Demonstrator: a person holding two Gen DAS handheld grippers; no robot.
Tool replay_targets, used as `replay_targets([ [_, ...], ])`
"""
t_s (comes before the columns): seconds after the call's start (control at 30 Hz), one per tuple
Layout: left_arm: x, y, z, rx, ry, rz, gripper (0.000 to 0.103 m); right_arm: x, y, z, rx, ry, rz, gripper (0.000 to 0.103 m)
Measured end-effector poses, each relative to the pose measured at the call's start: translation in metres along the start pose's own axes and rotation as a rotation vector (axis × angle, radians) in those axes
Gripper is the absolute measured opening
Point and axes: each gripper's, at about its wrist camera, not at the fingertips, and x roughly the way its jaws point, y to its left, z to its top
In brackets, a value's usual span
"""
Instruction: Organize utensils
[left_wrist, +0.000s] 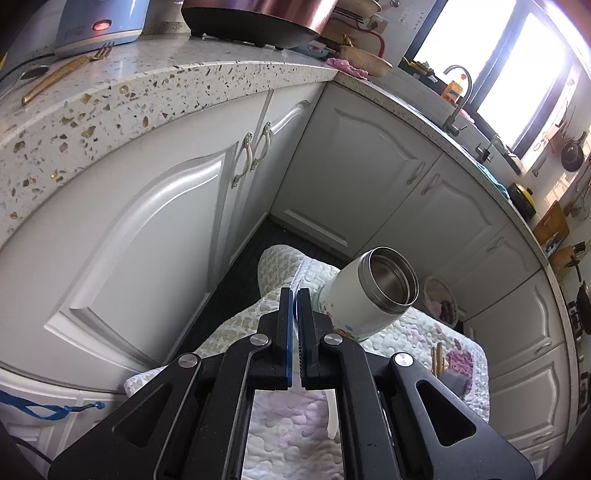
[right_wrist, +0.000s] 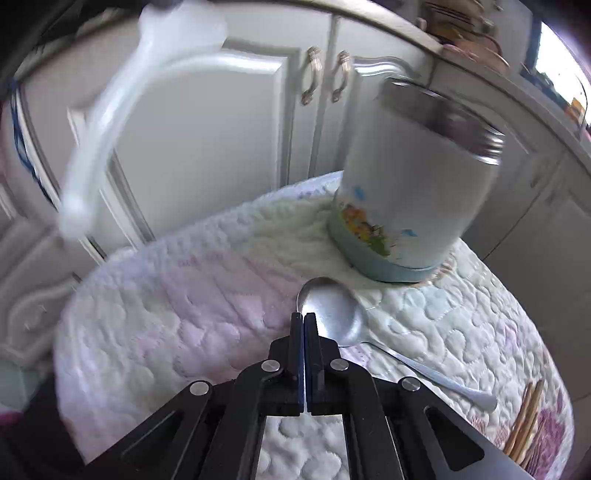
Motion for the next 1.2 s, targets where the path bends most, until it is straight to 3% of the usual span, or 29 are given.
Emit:
replay_targets([
  [0.13,0.0,-0.004,-0.001,0.003,0.001,-0.012,0.001,-0.027,-0.032,0.008,0.114,-0.029,0.077,0.0],
  [0.3,-0.003,-0.012,-0.004,0.006,-0.001,-0.03,0.001,-0.037,-0.068,0.009,0.287,0.012,0.239,0.001],
  [0.4,-0.004,-0.016,-0.005,0.009,0.0,-0.036,0.001,-0.038,-0.075,0.002,0.379,0.041,0.299,0.019],
  [0.53,-0.004,-0.021,-0.007,0.023,0.006,-0.044,0.001,-0.055,-0.083,-0.015,0.39,0.03,0.286,0.02],
  [0.73,0.001,-0.027,-0.011,0.025,0.013,-0.063,0.001,-0.068,-0.132,-0.072,0.514,0.117,0.164,0.02],
  [0.83,0.006,-0.034,-0.014,0.028,0.026,-0.071,0.001,-0.059,-0.148,-0.095,0.591,0.125,0.196,0.02],
  [1.2,0.01,-0.048,-0.015,0.057,0.044,-0.074,0.001,-0.033,-0.145,-0.093,0.524,0.046,0.232,0.02],
])
